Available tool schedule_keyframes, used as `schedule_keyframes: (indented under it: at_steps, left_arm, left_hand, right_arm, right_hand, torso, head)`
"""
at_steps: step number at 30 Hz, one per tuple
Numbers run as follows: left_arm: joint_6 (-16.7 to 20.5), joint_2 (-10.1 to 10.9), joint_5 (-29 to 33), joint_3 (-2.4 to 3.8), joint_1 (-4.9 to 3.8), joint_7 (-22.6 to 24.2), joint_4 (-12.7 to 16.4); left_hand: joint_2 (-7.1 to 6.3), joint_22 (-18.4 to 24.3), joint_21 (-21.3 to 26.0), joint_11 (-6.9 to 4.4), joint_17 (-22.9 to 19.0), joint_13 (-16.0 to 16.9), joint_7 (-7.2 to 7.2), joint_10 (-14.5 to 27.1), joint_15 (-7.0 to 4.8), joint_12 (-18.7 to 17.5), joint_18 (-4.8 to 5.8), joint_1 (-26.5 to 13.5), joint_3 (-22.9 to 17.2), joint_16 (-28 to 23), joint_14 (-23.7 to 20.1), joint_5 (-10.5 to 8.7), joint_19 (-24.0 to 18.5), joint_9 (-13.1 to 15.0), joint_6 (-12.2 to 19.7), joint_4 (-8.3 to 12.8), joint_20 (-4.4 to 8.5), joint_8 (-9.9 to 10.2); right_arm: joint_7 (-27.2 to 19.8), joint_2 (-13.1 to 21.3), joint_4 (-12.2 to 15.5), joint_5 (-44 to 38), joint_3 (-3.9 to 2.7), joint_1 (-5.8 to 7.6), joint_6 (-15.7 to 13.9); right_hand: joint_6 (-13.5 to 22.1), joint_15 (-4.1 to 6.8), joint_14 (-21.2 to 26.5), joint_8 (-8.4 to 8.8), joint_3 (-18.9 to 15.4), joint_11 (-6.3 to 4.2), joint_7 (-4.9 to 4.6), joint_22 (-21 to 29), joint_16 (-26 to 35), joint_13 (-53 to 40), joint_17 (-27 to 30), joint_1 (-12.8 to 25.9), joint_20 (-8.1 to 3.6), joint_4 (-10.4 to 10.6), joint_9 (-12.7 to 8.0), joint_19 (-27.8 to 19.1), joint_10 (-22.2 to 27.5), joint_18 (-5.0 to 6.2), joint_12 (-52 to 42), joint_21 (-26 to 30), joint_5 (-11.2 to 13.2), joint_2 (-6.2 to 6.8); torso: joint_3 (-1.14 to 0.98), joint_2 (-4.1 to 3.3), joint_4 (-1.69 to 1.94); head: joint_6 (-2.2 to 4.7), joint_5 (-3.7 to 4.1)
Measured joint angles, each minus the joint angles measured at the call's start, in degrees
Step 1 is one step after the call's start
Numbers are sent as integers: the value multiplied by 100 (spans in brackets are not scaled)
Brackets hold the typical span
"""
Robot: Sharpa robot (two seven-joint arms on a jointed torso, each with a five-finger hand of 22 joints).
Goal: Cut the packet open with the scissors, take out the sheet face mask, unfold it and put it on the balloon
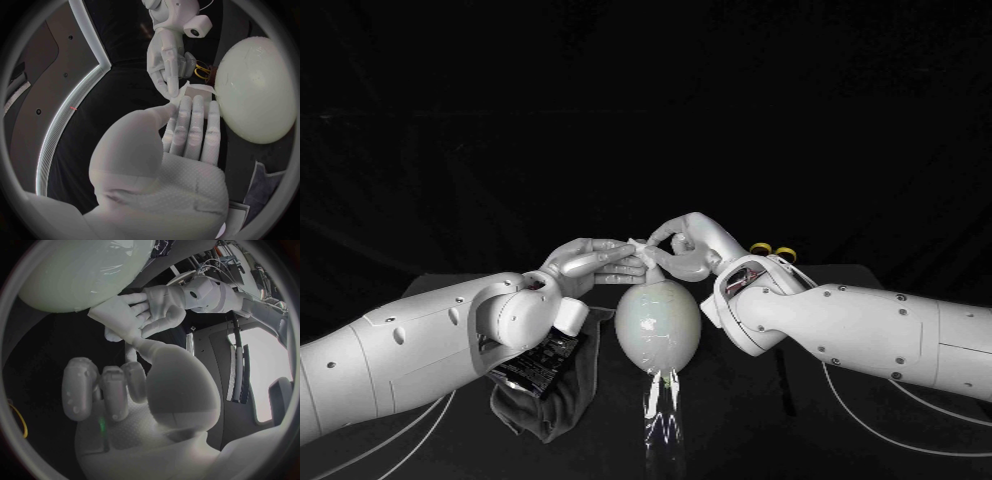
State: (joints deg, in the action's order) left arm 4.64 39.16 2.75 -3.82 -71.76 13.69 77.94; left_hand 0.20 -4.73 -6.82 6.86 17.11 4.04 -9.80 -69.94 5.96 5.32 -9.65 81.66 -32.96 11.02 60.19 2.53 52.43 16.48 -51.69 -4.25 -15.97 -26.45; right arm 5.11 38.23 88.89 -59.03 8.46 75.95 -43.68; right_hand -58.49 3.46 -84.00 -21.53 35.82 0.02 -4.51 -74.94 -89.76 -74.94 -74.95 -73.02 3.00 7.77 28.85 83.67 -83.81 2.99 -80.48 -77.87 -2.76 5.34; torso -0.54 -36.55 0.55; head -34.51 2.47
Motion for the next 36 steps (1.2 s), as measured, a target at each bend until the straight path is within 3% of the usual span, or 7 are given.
schedule_keyframes:
  at_steps: [13, 20, 36]
  left_arm:
    - [71, 2, -23, -1, 3, 12, 6]
    - [125, 4, -27, -2, 6, 33, 6]
    - [329, 53, -20, -2, 15, 122, -28]
  left_hand:
    - [0, -4, -22, 0, 17, 0, -2, 1, 0, 0, 1, 0, -17, 23, 0, -18, 0, 0, 2, 17, 0, -2]
    - [8, -9, -22, 1, 25, 0, -17, 1, -21, 0, 2, 24, -17, 42, -21, 3, 0, 0, -12, 18, 0, -2]
    - [4, -20, -44, 2, 44, 0, 4, 2, -1, 0, 39, 50, -58, 67, -41, 2, 20, 0, -30, 55, 20, -5]
  right_arm:
    - [-96, 16, -25, 178, 0, 0, 13]
    - [-180, 20, -30, 306, 0, 1, 36]
    - [-262, 105, -76, 584, -2, 4, 40]
  right_hand:
    - [20, -9, 9, 2, 3, 0, 2, 0, -5, 3, 4, 7, 1, -3, 2, -1, 0, 0, 0, 0, -25, -7]
    - [61, -9, 9, -60, 211, 1, -17, 3, -5, -1, 5, -1, 9, -251, 0, -10, 1, 0, 0, 1, -24, -4]
    - [131, -9, 10, -67, 294, 10, -31, 0, 1, 1, 0, -127, 9, -345, -1, -11, 10, -1, -24, 1, -54, -73]
  torso:
    - [0, 0, 0]
    - [1, 0, 1]
    - [1, 0, 2]
  head:
    - [5, -2]
    - [0, 1]
    - [-2, 1]
